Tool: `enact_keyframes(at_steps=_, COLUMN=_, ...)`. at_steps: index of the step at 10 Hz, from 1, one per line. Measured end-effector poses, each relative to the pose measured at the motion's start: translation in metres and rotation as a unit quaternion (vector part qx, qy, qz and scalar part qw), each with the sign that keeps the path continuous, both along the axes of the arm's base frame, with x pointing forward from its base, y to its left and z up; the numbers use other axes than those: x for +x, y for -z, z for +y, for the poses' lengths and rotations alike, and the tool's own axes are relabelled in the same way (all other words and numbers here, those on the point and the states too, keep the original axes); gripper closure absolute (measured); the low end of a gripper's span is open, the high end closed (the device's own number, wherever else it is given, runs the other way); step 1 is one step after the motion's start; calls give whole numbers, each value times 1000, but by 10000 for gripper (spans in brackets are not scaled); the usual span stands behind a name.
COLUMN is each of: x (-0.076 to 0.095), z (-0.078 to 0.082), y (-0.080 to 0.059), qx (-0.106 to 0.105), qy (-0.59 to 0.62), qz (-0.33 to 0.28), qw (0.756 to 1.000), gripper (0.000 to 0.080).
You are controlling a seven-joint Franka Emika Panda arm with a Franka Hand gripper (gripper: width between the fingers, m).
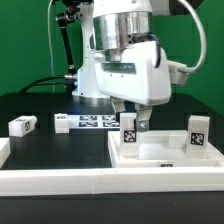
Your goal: Assemble square table
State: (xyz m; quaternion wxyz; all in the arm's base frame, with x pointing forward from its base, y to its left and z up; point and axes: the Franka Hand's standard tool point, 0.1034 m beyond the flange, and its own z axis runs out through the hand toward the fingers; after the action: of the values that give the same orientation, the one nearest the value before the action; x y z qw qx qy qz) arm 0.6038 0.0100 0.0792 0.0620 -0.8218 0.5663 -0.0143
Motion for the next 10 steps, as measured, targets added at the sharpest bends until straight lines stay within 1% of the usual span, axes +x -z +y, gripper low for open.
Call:
enact_keyframes(at_steps=3, x=0, z=0, y=0, qx=-13, qy=-118, qz=-9, qw=993, gripper=151)
enact_keyframes(at_steps=4, x=-1, z=4, y=0, qx=-25, qy=-182, qz=-11, qw=983, gripper=151)
enact_keyframes(at_steps=6, x=-1, z=8, y=0, qx=-35, qy=-257, qz=-15, qw=966, gripper=151)
enact_keyframes(at_steps=7, x=-1, z=7, y=0, qx=-40, qy=-311, qz=-19, qw=949, gripper=151)
enact_keyframes(at_steps=8, x=0, z=7, y=0, qx=-43, qy=-337, qz=-21, qw=940, gripper=151)
enact_keyframes(at_steps=9, x=0, z=6, y=0, qx=-52, qy=-391, qz=-21, qw=918, gripper=151)
enact_keyframes(at_steps=10, x=0, z=5, y=0, qx=-61, qy=-450, qz=-23, qw=891, gripper=151)
